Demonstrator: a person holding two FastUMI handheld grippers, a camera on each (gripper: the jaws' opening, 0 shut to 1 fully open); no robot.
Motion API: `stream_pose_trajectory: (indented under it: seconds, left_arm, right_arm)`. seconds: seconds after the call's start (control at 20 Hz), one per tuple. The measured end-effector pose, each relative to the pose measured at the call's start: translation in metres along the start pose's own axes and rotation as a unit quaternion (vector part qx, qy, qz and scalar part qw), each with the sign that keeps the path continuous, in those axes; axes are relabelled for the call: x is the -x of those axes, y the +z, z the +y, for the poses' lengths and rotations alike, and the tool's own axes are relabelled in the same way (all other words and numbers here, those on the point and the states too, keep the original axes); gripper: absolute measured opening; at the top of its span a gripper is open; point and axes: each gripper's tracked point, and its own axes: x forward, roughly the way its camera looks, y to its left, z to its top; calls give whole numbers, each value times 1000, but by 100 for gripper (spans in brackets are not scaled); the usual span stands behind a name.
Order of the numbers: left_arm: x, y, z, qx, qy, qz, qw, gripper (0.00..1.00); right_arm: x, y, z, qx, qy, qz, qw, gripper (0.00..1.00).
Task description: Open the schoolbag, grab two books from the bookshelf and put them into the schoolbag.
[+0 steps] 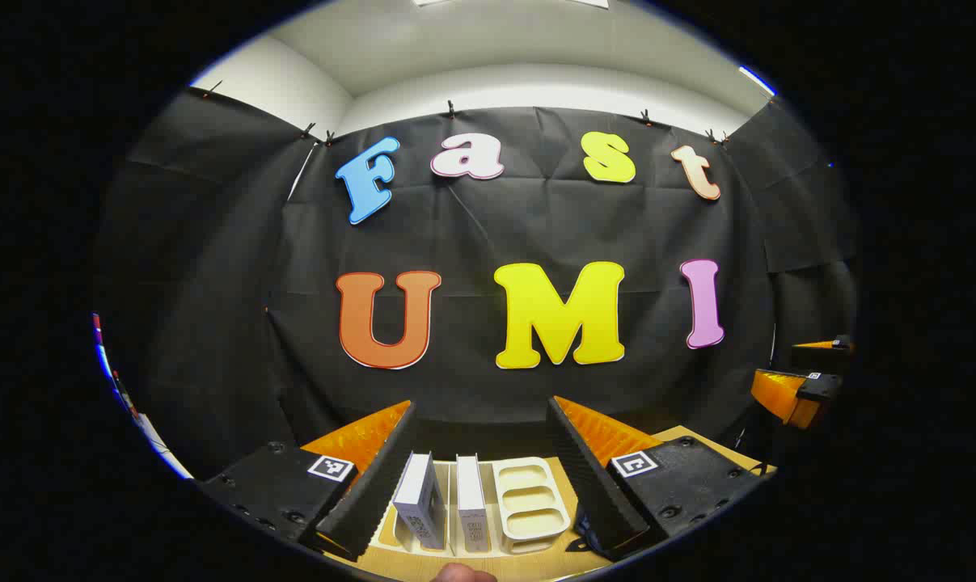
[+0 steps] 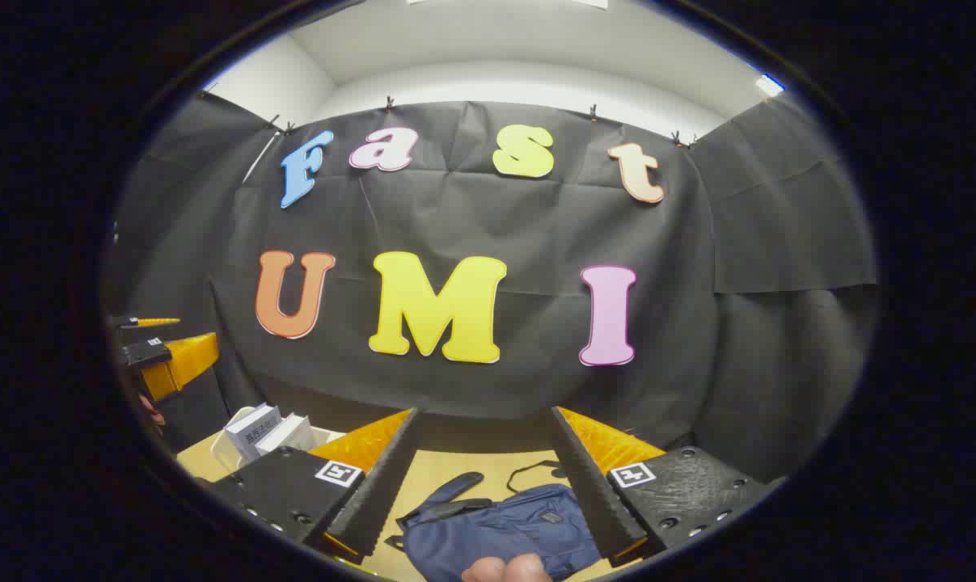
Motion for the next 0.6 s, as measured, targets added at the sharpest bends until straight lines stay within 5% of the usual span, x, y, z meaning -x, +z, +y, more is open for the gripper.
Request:
stream_pose_trajectory:
  seconds: [0.6]
  left_arm:
    - [-2, -1, 1, 4, 3, 8, 1000, 99]
  right_arm:
    - [-3, -4, -4, 6, -3, 6, 1000, 98]
